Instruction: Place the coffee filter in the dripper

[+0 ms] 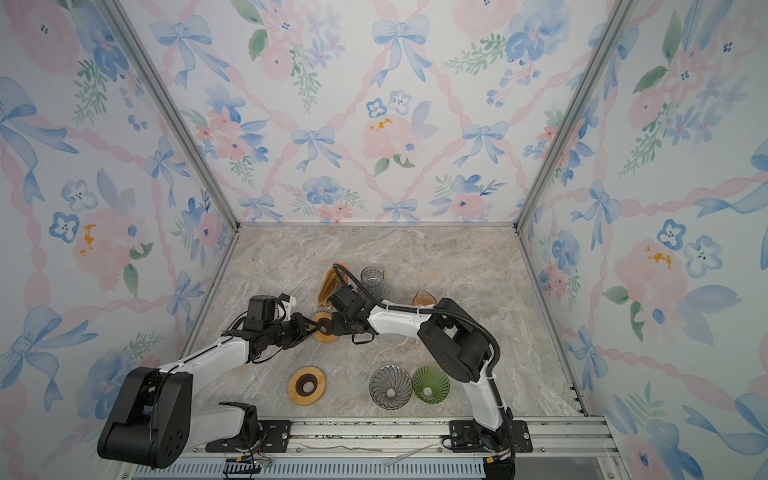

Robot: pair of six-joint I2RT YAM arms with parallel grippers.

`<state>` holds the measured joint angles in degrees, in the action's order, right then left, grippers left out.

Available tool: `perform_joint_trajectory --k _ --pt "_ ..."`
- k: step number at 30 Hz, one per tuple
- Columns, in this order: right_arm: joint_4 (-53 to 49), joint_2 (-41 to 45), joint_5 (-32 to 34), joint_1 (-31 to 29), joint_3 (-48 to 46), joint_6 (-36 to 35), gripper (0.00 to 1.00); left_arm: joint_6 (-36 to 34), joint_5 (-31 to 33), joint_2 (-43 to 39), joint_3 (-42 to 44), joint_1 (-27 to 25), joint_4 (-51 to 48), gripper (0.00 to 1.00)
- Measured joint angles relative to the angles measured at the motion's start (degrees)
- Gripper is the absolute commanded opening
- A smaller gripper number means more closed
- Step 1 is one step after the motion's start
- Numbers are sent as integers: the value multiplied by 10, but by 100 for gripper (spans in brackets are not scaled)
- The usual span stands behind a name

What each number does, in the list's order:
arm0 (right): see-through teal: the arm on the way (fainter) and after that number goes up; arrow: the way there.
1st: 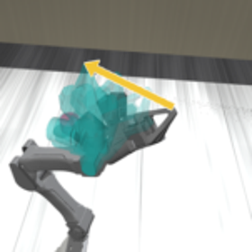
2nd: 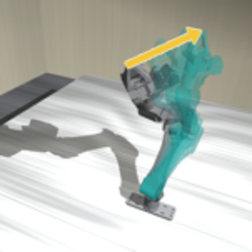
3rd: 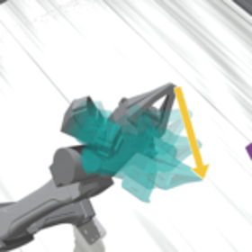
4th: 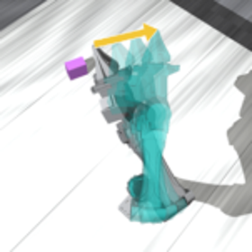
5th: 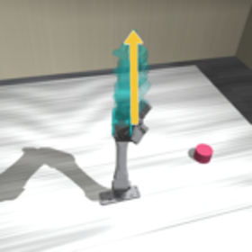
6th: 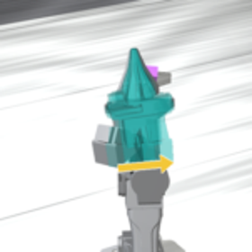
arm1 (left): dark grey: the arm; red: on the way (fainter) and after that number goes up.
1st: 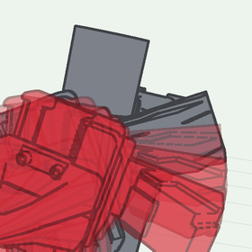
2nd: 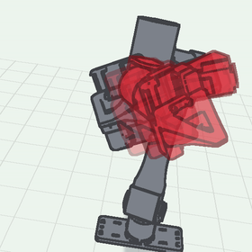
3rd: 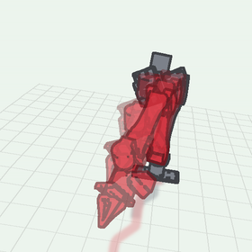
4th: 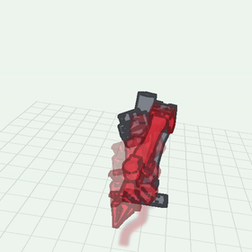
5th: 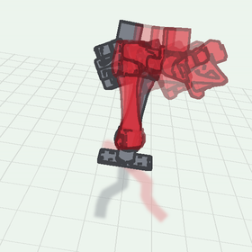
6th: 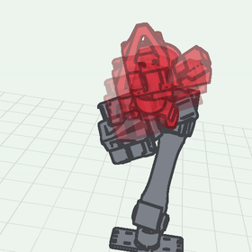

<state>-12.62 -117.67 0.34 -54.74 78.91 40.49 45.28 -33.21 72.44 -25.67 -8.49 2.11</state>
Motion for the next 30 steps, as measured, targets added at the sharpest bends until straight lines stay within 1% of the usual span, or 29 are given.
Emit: perform_joint_trajectory --k 6,9,11,16,22,24,28,30 --pt "-5 3 4 0 -2 -7 19 0 1 -8 0 -2 -1 9" --pt "-14 25 10 4 -16 -17 22 0 -7 -18 -3 -2 -1 9" --pt "-19 53 13 5 -33 -24 25 0 -17 -24 -10 -2 -1 9" --pt "-26 159 18 19 -80 -49 33 4 -49 -42 -40 -3 4 10" --pt "-27 284 -1 49 -137 -61 41 50 -89 -61 -51 -22 76 12" --pt "-26 321 -13 64 -156 -59 45 68 -91 -62 -55 -40 95 12" --pt "-28 379 -44 97 -182 -58 48 91 -91 -61 -81 -86 114 12" --pt "-24 408 -70 120 -193 -51 51 109 -91 -61 -99 -108 136 11"
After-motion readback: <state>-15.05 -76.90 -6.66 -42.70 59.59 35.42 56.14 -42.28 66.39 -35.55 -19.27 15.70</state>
